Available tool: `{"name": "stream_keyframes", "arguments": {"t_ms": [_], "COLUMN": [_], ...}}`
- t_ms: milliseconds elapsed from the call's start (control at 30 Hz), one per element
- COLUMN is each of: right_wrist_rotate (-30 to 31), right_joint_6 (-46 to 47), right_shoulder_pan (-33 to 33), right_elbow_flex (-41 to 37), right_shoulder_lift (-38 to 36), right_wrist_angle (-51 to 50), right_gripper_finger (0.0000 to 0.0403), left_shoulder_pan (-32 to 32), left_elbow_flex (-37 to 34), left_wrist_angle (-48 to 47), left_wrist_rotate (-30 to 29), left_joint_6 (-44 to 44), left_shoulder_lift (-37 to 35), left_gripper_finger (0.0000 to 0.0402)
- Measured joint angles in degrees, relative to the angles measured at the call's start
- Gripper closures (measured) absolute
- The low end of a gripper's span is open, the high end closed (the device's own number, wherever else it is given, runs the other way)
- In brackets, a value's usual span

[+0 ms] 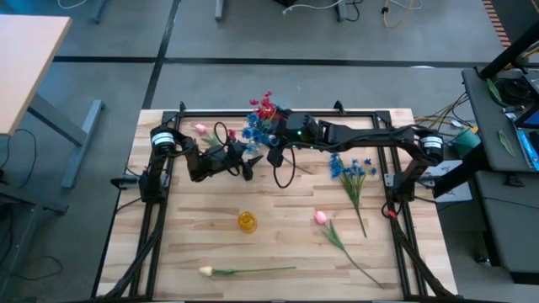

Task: Sort flowers into vase by color
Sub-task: Put the left blue flowers into the transparent vase, then put the light yellow tulip into the yellow vase

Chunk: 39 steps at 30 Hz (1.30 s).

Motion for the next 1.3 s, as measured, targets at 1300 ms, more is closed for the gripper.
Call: {"name": "stream_keyframes", "arguments": {"t_ms": [1300], "right_wrist_rotate": [-0.5], "right_joint_6": [14.95], "right_shoulder_pan": [0.0], "right_elbow_flex": [-4.22], "right_shoulder_lift": [-11.24], "right_wrist_angle": [-44.71], "right_gripper_finger": [0.0188], "left_shoulder_pan": [-0.36], "left_elbow_flex": [-19.38], "left_wrist_angle": [1.11], "left_wrist_rotate": [0.0], "left_joint_6": [-4.53], "left_shoulder_lift": [-30.02], "left_gripper_finger": [0.0086]}}
